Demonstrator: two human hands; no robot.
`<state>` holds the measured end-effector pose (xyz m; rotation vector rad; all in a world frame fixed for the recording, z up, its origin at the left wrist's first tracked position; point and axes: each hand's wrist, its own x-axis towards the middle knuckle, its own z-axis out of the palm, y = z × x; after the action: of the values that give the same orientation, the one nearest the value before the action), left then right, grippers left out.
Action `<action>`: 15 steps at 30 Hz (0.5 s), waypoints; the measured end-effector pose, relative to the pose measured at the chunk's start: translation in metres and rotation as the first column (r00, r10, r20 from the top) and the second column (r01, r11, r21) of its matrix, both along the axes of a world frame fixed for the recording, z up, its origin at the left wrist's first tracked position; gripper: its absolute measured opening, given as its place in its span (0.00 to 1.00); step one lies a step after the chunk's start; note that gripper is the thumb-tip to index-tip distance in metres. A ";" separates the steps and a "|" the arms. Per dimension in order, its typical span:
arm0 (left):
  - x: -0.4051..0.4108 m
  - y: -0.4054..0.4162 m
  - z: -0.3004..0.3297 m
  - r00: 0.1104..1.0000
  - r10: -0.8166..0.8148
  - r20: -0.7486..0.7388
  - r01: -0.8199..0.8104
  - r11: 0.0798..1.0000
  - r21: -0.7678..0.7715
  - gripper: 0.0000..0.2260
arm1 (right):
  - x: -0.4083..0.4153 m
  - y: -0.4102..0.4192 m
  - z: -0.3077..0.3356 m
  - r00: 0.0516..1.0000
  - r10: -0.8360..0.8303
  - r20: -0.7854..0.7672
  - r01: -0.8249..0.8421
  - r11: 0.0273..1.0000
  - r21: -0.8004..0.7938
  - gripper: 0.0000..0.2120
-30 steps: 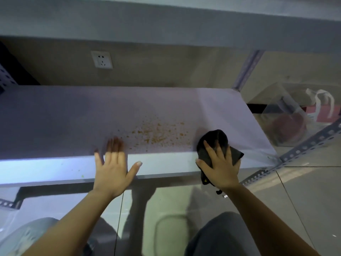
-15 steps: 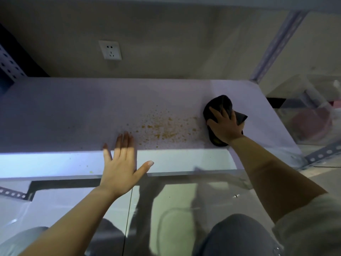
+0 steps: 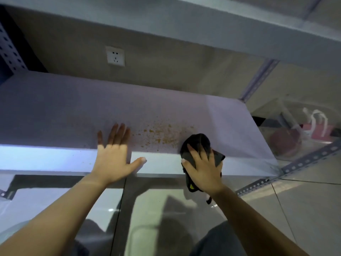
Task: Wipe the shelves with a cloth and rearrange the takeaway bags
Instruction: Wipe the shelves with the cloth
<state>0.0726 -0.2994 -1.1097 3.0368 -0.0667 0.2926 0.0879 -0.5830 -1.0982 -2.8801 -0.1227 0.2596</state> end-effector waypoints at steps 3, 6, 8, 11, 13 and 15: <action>0.003 0.026 -0.004 1.000 0.010 -0.029 -0.009 1.000 0.018 0.44 | 0.038 -0.010 0.006 0.999 -0.001 -0.042 0.002 1.000 0.031 0.31; 0.003 0.038 -0.010 0.997 0.077 -0.018 -0.079 0.993 -0.089 0.41 | 0.078 -0.012 0.004 0.998 -0.036 -0.051 0.035 0.999 -0.016 0.31; 0.004 0.037 -0.013 0.999 0.049 0.013 -0.047 0.994 -0.103 0.39 | 0.108 -0.012 0.003 0.998 -0.057 -0.009 0.057 0.997 -0.044 0.29; 0.006 0.036 -0.016 0.999 0.031 0.039 -0.026 0.992 -0.125 0.38 | 0.166 -0.007 0.004 0.995 -0.073 -0.063 0.070 0.996 -0.050 0.27; 0.007 0.037 -0.018 0.998 0.027 0.049 -0.020 0.990 -0.140 0.38 | 0.194 0.001 0.003 0.990 -0.098 -0.100 0.094 0.995 -0.040 0.27; 0.008 0.036 -0.017 0.998 0.030 0.049 -0.023 0.989 -0.146 0.38 | 0.205 0.011 -0.001 0.989 -0.115 -0.094 0.113 0.993 -0.030 0.26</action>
<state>0.0805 -0.2631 -1.1268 2.8875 -0.0083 0.3606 0.2928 -0.5716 -1.0991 -2.8797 0.0631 0.3779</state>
